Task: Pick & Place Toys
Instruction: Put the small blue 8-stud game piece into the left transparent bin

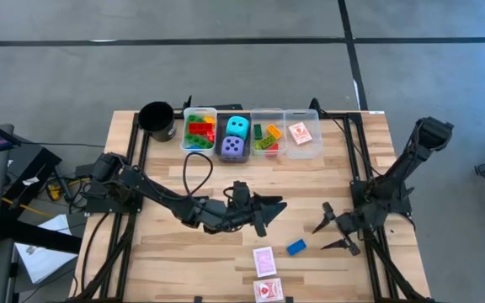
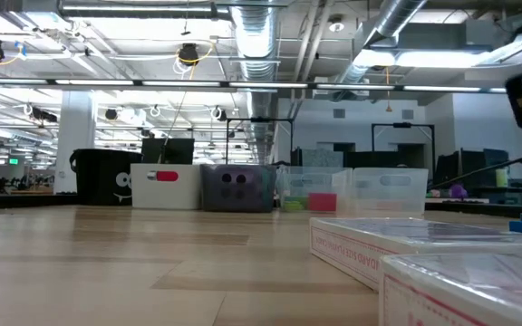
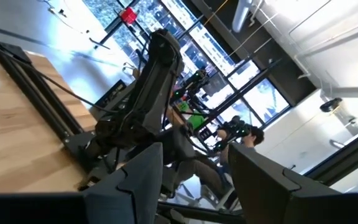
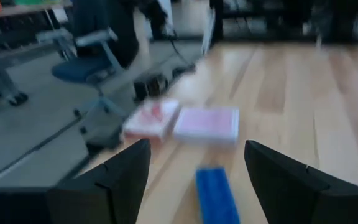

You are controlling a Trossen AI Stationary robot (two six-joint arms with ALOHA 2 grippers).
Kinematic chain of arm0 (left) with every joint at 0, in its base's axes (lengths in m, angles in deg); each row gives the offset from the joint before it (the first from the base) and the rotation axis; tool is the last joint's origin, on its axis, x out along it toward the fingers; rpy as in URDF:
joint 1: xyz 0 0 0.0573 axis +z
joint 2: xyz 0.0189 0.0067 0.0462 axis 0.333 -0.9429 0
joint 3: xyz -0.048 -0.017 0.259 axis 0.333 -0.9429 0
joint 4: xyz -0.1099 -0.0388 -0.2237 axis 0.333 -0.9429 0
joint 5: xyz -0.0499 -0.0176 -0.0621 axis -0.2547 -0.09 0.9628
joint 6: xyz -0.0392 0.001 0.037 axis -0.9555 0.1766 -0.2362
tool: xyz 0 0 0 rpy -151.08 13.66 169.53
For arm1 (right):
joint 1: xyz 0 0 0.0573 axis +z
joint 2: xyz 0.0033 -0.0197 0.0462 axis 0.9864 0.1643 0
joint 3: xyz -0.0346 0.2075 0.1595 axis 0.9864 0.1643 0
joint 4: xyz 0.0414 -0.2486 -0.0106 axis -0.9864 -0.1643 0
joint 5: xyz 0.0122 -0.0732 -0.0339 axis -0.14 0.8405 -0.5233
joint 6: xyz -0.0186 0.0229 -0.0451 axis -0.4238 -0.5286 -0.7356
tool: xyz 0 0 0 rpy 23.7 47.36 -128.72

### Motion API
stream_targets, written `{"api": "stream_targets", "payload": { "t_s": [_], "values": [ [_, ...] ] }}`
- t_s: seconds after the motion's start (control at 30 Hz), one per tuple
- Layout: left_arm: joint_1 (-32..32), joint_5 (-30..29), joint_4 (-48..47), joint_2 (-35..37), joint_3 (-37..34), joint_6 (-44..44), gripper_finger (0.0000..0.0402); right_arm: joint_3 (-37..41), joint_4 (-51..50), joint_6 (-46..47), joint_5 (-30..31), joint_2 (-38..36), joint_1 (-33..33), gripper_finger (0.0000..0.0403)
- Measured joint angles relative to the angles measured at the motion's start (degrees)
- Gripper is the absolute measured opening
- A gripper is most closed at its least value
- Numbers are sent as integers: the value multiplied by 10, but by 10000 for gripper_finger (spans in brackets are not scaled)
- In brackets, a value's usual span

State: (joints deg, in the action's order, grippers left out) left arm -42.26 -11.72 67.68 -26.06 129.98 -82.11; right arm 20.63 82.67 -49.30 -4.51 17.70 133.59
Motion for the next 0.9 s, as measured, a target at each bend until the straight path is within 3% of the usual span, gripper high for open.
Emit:
{"api": "stream_targets", "payload": {
  "t_s": [0.1, 0.37, 0.6, 0.9],
  "values": [
    [0, 0, 6, 0, 0, 0, 176, 0, 72, -43, -33, 32, -42, 256],
    [0, 0, 13, 0, 0, 0, 176, 1, 113, -41, -129, 148, -135, 256],
    [0, 0, 14, 0, 0, 0, 176, 0, 227, -35, -181, 286, -149, 256],
    [-1, 0, 14, 0, 0, 0, 176, -39, 263, -33, -208, 435, -145, 256]
  ]
}}
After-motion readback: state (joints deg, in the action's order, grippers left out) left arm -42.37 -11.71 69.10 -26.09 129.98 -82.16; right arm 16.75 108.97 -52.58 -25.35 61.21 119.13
